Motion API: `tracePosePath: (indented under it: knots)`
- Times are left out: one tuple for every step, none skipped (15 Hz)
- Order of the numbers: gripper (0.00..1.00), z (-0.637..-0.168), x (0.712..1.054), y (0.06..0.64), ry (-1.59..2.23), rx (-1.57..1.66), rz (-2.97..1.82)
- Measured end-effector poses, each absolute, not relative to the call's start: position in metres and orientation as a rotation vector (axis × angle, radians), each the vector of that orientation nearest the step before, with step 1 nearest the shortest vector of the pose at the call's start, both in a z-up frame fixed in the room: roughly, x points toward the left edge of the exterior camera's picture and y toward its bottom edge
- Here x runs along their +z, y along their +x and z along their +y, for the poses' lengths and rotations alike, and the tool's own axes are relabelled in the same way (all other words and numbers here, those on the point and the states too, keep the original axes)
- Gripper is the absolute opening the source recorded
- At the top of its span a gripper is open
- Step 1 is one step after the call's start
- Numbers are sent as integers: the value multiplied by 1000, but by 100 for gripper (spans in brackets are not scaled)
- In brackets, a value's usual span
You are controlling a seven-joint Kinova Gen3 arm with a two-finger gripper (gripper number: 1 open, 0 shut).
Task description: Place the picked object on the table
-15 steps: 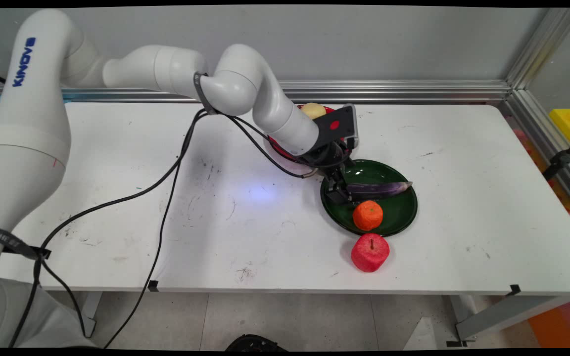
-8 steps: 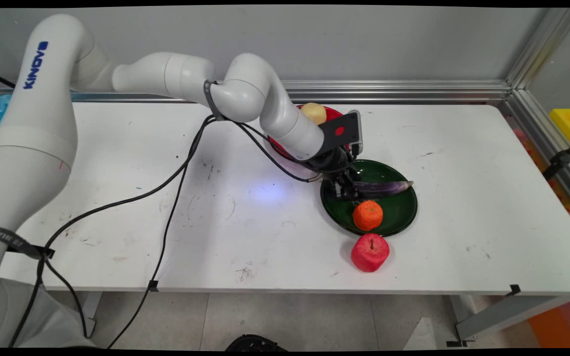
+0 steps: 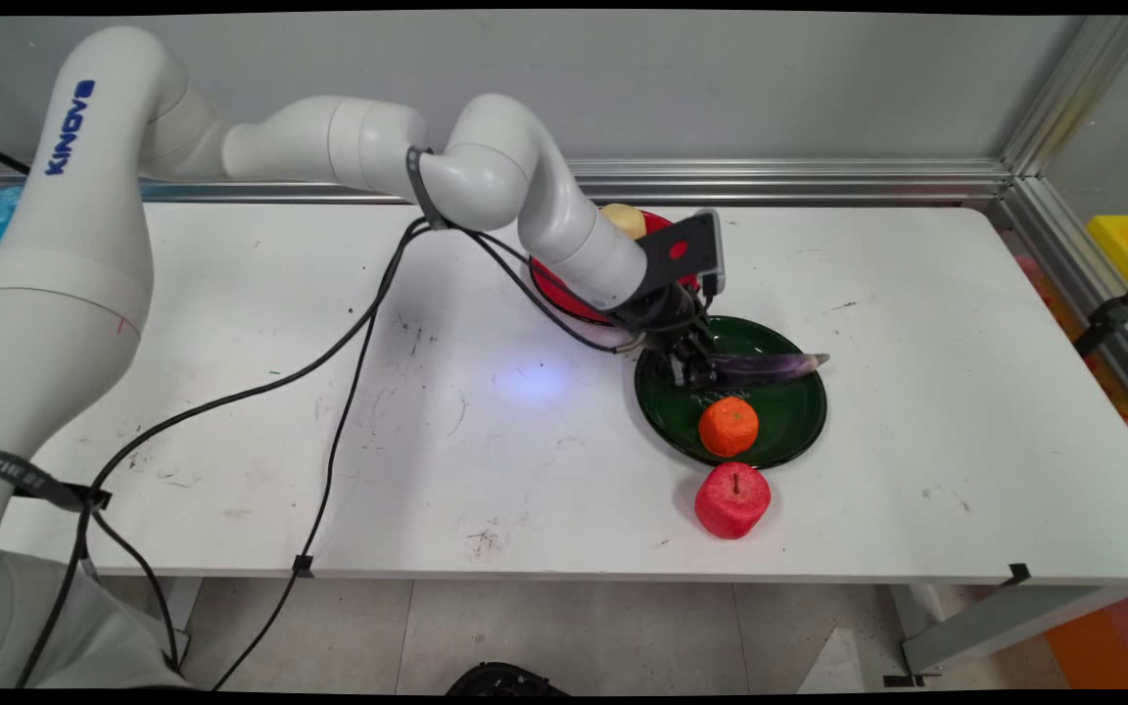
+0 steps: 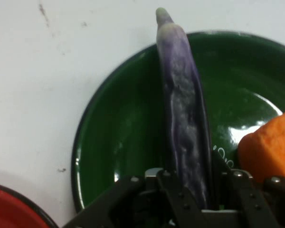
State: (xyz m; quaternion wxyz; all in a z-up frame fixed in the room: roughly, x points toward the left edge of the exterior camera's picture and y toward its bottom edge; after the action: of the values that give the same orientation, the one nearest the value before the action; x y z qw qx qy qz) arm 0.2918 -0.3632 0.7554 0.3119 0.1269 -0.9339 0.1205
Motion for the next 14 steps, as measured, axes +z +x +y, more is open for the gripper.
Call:
tracePosePath:
  knots:
    - [0,-364,762,294,342,315,-2459]
    - [0,-364,770,297,350,311,-2456]
    - [0,-364,775,299,355,308,-2455]
    - [0,-363,781,303,364,303,-2455]
    - [0,-361,789,310,377,296,-2457]
    - [0,-359,797,317,391,286,-2461]
    - [0,-356,803,324,400,276,-2469]
    - [0,-354,807,330,406,269,-2474]
    - [0,-350,812,338,415,258,-2484]
    - [0,-347,817,348,427,247,-2496]
    - [0,-342,821,359,440,234,-2508]
    - [0,-338,824,369,449,223,-2519]
    - [0,-336,826,375,454,216,-2527]
    - [0,-332,828,384,461,206,-2539]
